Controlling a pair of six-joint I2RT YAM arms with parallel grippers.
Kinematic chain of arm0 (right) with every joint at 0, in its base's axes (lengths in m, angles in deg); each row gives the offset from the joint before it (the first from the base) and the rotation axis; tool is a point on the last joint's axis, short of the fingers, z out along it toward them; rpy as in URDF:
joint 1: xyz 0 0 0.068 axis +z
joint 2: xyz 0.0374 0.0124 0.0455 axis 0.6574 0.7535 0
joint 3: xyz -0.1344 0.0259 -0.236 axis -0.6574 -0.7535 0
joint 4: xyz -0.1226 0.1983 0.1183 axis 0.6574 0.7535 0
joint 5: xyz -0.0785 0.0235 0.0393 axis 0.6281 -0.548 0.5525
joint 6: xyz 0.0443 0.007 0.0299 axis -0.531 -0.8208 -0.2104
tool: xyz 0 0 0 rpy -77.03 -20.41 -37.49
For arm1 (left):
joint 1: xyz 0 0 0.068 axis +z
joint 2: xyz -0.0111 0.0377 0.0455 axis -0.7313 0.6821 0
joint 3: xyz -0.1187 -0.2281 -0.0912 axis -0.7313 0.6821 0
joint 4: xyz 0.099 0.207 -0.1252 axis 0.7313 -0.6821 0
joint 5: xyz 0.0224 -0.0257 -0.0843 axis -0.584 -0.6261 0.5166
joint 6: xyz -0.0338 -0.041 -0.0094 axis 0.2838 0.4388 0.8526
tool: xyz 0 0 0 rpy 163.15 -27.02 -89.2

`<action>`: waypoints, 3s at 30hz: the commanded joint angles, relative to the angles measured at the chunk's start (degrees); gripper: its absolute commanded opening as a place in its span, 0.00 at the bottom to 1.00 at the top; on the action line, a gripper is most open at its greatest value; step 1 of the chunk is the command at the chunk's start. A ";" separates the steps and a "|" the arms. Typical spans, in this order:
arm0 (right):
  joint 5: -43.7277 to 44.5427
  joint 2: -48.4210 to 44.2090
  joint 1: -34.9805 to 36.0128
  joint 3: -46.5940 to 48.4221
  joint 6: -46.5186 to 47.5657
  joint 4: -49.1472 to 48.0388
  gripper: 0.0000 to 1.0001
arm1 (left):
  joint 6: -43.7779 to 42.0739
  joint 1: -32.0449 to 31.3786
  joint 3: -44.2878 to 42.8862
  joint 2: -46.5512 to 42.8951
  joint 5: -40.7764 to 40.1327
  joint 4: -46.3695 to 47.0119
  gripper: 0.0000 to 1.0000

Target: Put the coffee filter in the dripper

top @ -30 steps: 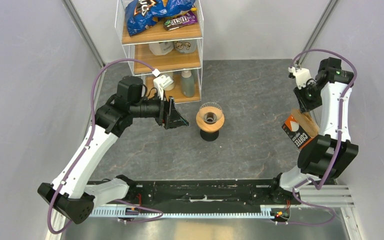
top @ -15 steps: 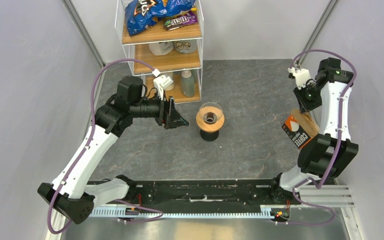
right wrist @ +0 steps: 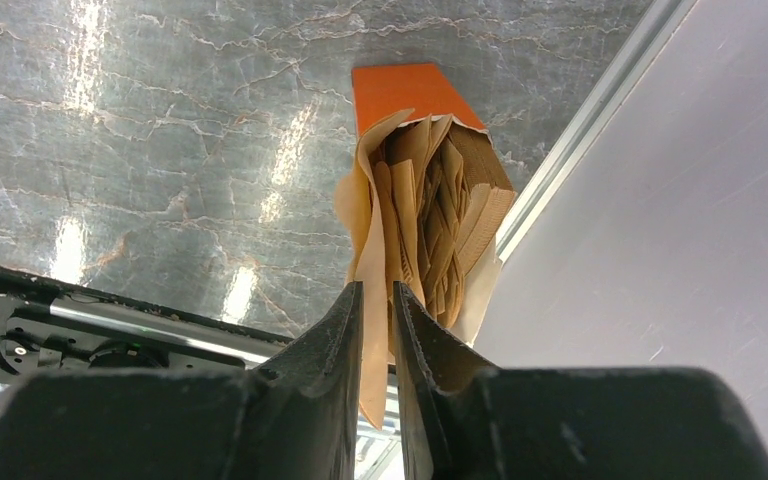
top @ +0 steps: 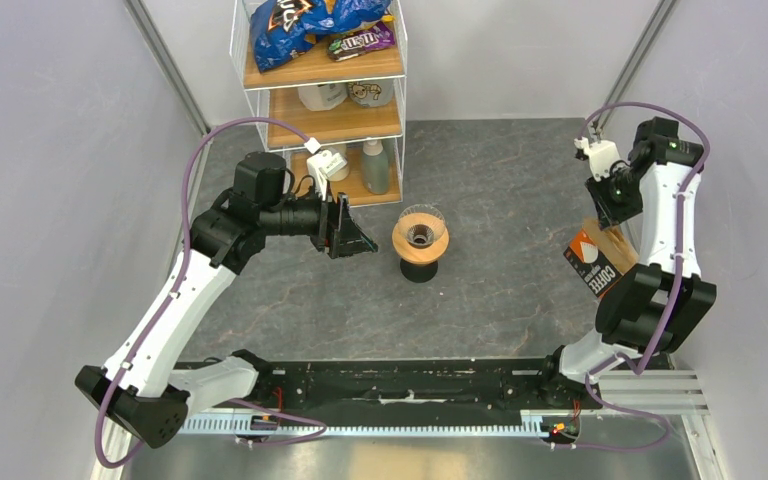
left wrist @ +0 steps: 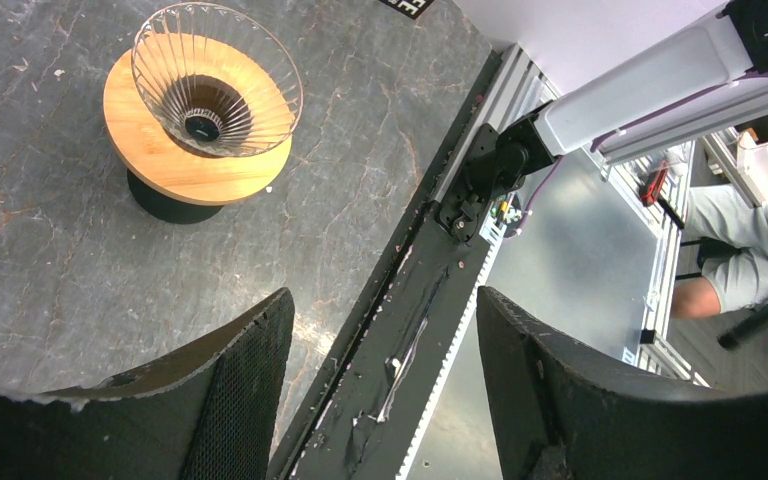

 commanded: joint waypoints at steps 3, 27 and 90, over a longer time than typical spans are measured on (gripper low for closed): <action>0.99 0.48 -0.39 -0.61 1.62 -0.23 0.24 | 1.22 0.02 -0.89 -0.14 1.69 -0.33 0.73; -1.83 -0.05 -0.37 2.29 1.26 3.18 0.32 | 1.46 0.04 -0.62 -0.35 2.21 -0.27 0.73; -51.34 -22.42 24.35 8.76 7.97 18.32 0.00 | -11.37 -14.28 -8.72 11.37 6.70 13.88 0.71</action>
